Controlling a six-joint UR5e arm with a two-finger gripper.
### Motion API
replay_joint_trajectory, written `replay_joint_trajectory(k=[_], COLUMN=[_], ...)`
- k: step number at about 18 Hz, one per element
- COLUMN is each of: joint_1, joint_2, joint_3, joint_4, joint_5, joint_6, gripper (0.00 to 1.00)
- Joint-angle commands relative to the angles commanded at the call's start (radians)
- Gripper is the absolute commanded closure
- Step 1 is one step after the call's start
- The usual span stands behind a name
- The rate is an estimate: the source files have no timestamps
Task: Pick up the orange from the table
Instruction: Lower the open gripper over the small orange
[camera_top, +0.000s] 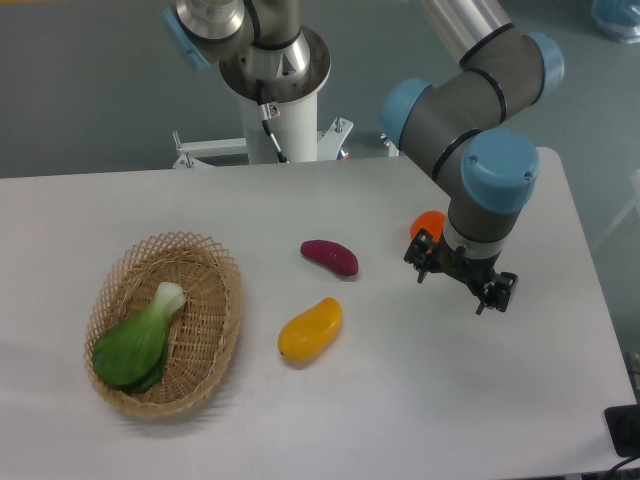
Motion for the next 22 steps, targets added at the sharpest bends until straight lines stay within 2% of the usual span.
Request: replay_joint_trajectory(k=[7,10,12,13,17,22], joint_1=[-0.005,-0.005,-0.005,-0.003,0.002,0.008], joint_2=[0.005,0.021,0.043,0.051,0.063,0.072], joint_3=[-0.021,-0.073,-0.141,-0.156,-0.192,-0.204], joint_4=[0.011,0.095,0.162,0.172,0.172,0.167], joint_5=[0.04,0.04,0.04,0.04,0.037,0.029], joint_6=[-0.003,-0.005,0.0,0.003,-0.002,0.005], gripper=[0.0,0.0,0.0,0.0,0.0,0.0])
